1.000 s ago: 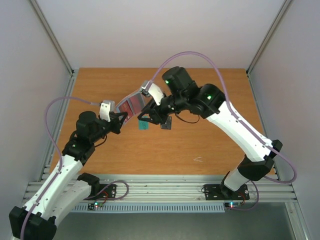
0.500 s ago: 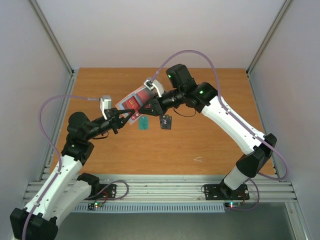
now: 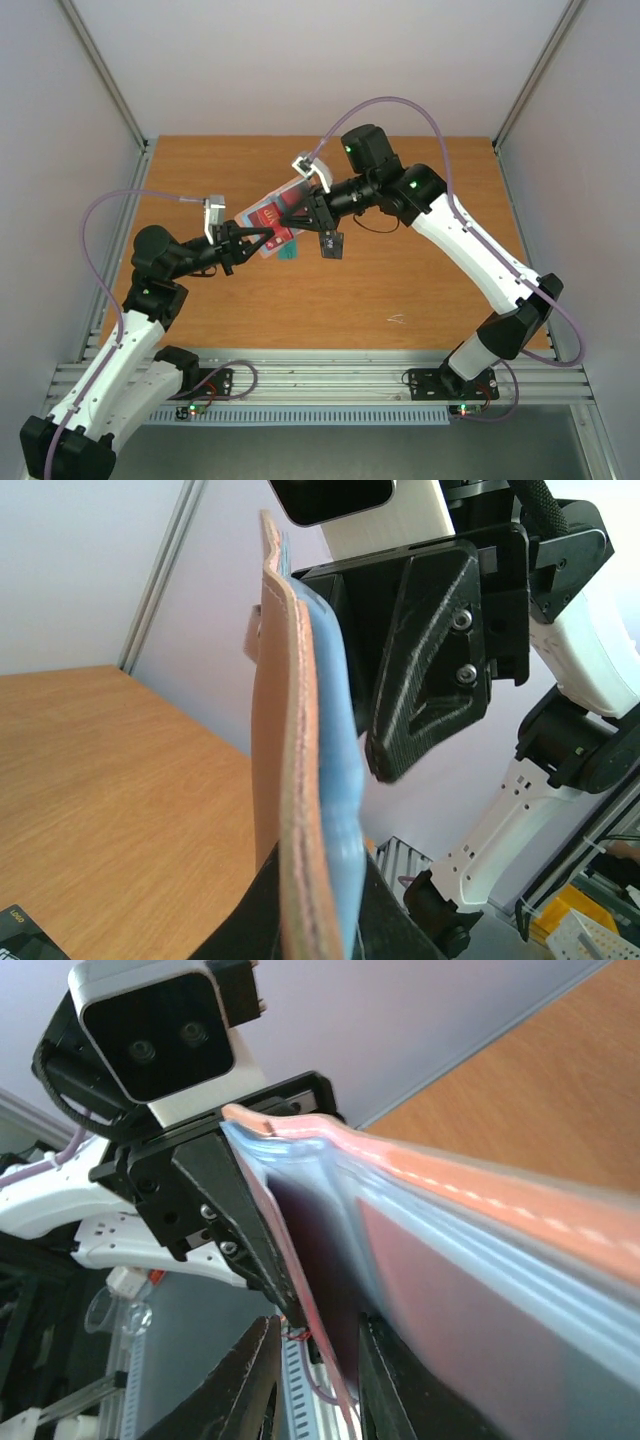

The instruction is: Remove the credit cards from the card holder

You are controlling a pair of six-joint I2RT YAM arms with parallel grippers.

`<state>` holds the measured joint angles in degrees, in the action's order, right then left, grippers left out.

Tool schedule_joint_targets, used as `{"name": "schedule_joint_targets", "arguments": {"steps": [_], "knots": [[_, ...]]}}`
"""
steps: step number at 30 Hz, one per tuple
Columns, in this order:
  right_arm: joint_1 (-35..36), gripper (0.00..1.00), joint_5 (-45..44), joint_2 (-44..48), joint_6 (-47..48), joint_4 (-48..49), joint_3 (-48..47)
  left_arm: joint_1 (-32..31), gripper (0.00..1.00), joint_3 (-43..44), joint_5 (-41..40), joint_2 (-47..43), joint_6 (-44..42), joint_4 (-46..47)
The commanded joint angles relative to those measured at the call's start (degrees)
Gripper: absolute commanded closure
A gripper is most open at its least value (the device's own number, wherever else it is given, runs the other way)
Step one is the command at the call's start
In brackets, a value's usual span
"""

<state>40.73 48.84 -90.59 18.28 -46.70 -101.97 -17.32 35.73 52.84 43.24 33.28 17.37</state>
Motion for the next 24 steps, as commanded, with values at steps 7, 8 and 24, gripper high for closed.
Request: {"name": "schedule_joint_targets", "arguments": {"steps": [7,8,24], "knots": [[1.45,0.99,3.97,-0.65,2.64,0.72,-1.07,-0.57,1.0,1.49,4.51,-0.55,-0.05,6.29],[1.41,0.99,4.14,-0.38,2.78,0.85,-0.97,-0.59,1.0,1.46,4.45,-0.67,-0.05,6.24],[-0.85,0.99,4.49,2.86,5.33,-3.45,-0.8,-0.57,0.8,1.12,3.56,-0.84,0.3,5.57]]}}
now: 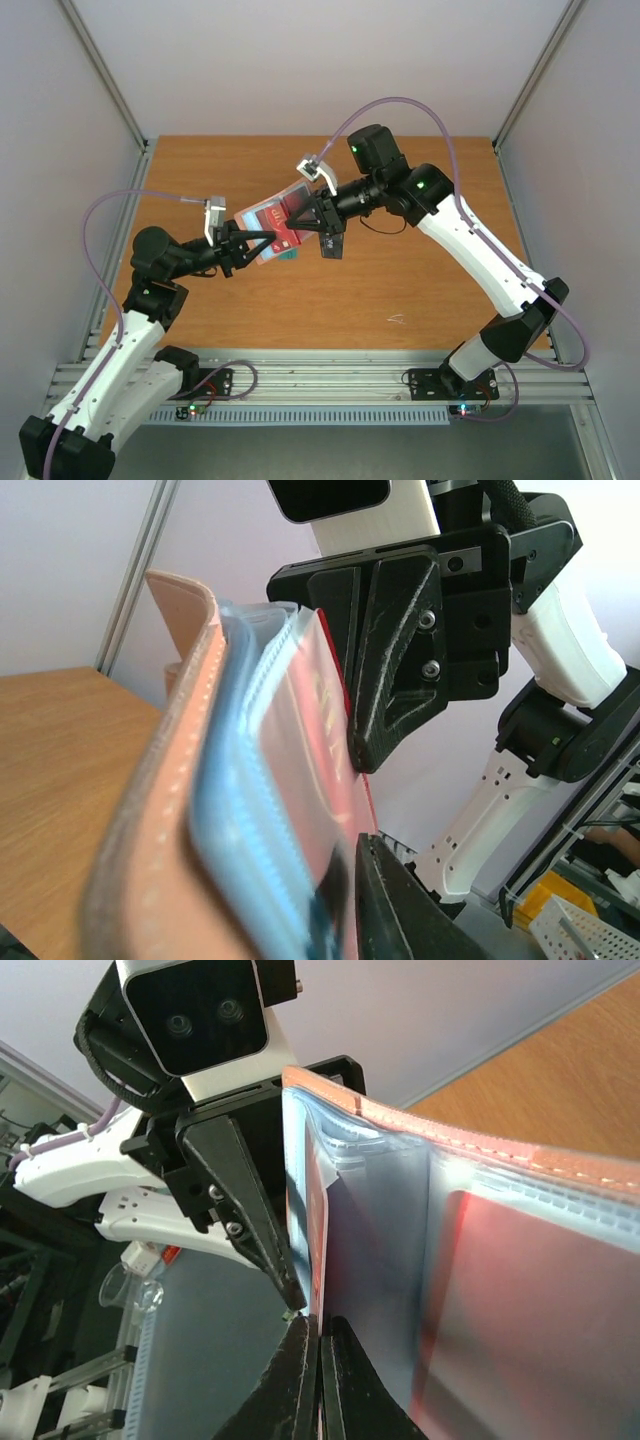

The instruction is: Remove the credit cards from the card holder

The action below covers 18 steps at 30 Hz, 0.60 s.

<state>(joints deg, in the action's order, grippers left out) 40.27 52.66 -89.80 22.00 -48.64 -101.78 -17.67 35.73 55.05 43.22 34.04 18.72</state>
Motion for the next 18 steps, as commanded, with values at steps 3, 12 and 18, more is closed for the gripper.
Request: {"name": "schedule_joint_targets", "arguments": {"steps": [3,12,18], "knots": [[-0.45,0.98,0.6,1.85,1.84,-2.18,-1.3,-0.2,0.97,1.25,1.25,-0.84,-0.4,4.14],[-1.47,0.89,0.49,2.74,2.41,-2.63,0.11,-0.22,1.0,1.14,1.84,-0.95,-0.24,4.59],[-1.43,0.99,0.53,2.58,2.48,-3.0,0.61,-0.22,1.0,1.02,2.15,-0.95,-0.2,4.79]]}}
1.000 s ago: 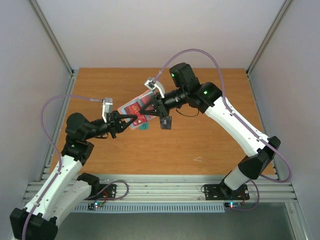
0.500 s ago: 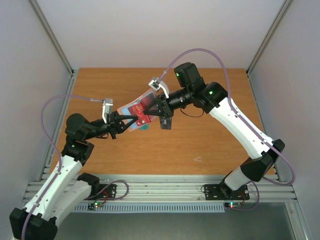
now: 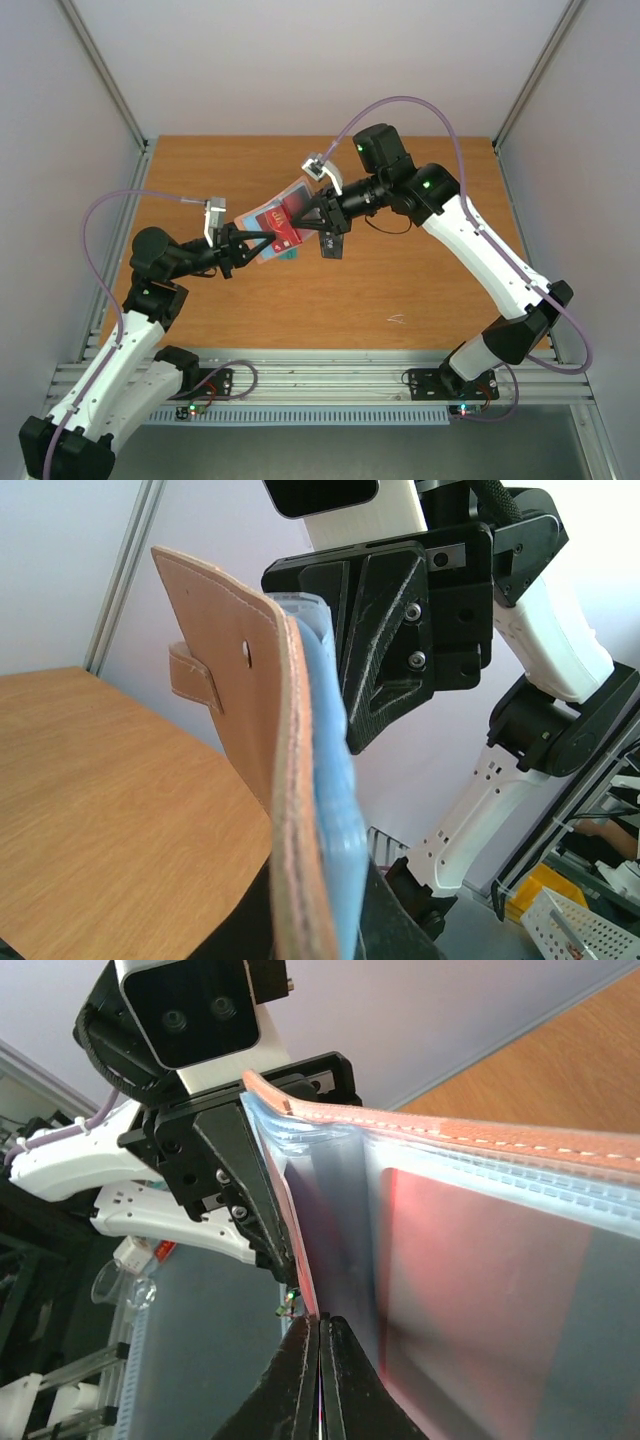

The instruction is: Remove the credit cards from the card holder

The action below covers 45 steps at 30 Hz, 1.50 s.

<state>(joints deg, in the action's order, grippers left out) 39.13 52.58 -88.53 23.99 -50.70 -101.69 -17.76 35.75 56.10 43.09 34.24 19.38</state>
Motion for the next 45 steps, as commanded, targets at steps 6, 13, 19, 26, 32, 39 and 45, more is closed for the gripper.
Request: {"name": "schedule_joint_targets", "arguments": {"steps": [6,13,19,26,32,39,45], "knots": [[-0.3,0.99,2.09,1.61,0.16,0.85,1.62,-0.12,1.0,1.11,1.21,-0.68,-0.38,4.09],[-2.12,0.99,-0.05,3.36,0.48,1.18,2.82,-0.13,0.8,0.91,0.32,-0.73,-0.29,3.31],[-2.64,0.99,-0.45,3.86,0.69,0.37,2.78,-0.1,0.85,0.92,0.16,-0.77,-0.24,3.34],[-2.95,0.99,5.68,2.99,-1.98,2.13,2.98,-0.09,1.0,0.75,-0.51,-0.74,-0.55,2.84],[-1.54,0.87,6.7,0.96,-2.82,3.03,2.99,-0.14,1.0,0.66,-0.64,-0.66,-0.75,2.84],[-1.52,0.99,6.25,1.21,-1.91,2.01,2.78,-0.11,1.0,0.75,-0.84,-0.52,-0.84,2.79],[-5.92,0.99,-2.3,5.54,-1.94,0.82,4.67,0.12,1.0,0.3,-4.43,-0.76,-1.3,0.39]]}}
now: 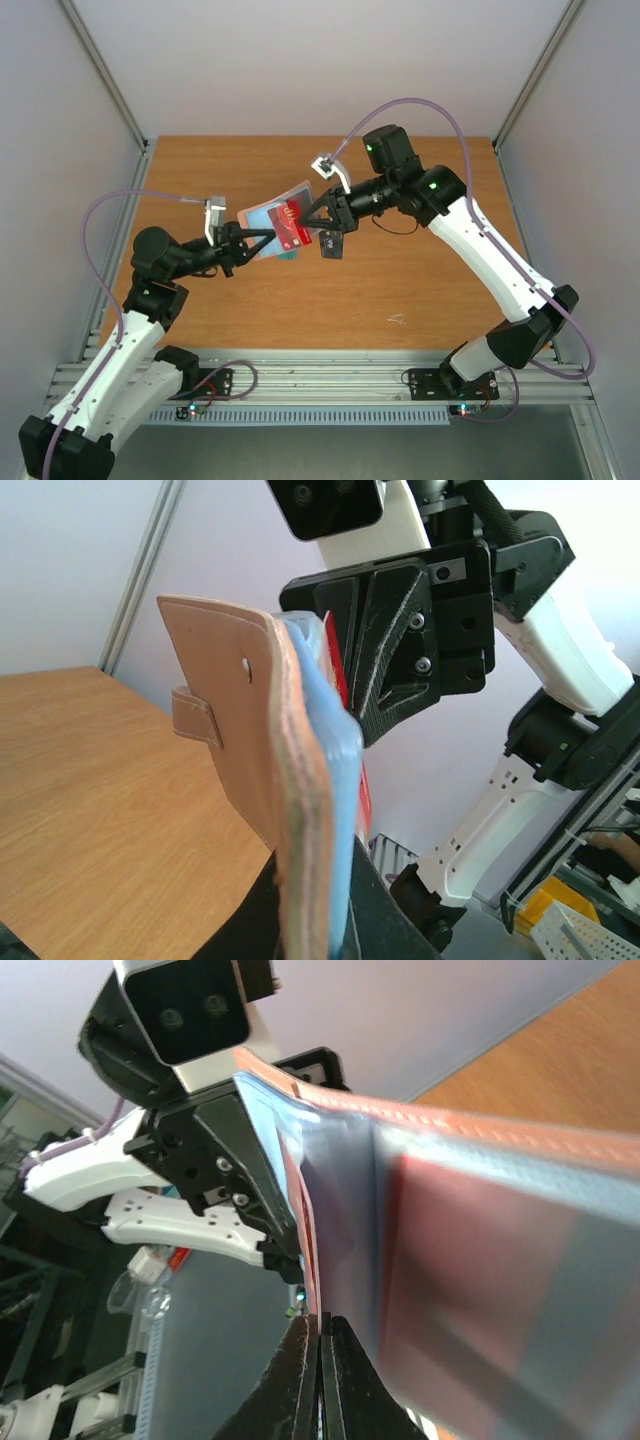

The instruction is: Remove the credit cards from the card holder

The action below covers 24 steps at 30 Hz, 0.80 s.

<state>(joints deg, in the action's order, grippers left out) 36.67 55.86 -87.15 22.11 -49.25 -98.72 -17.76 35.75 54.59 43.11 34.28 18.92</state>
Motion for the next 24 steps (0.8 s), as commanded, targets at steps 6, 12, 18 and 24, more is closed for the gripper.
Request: {"name": "schedule_joint_targets", "arguments": {"steps": [6,12,18,24], "knots": [[-17.2,0.99,-7.89,8.58,-5.97,-1.98,5.45,1.09,1.0,-1.86,-14.69,-2.08,-2.56,-5.59],[-18.0,0.99,-17.6,5.63,-14.43,-5.79,12.81,3.31,1.0,-4.79,-37.49,-4.04,0.44,-18.51],[-15.49,0.99,-15.61,4.64,-29.8,10.73,36.5,5.81,1.0,-7.49,-38.65,-6.6,2.08,-23.1],[-12.16,0.99,-11.46,-5.21,-34.97,24.28,44.66,6.25,1.0,-9.14,-38.02,-6.25,3.31,-22.25]]}}
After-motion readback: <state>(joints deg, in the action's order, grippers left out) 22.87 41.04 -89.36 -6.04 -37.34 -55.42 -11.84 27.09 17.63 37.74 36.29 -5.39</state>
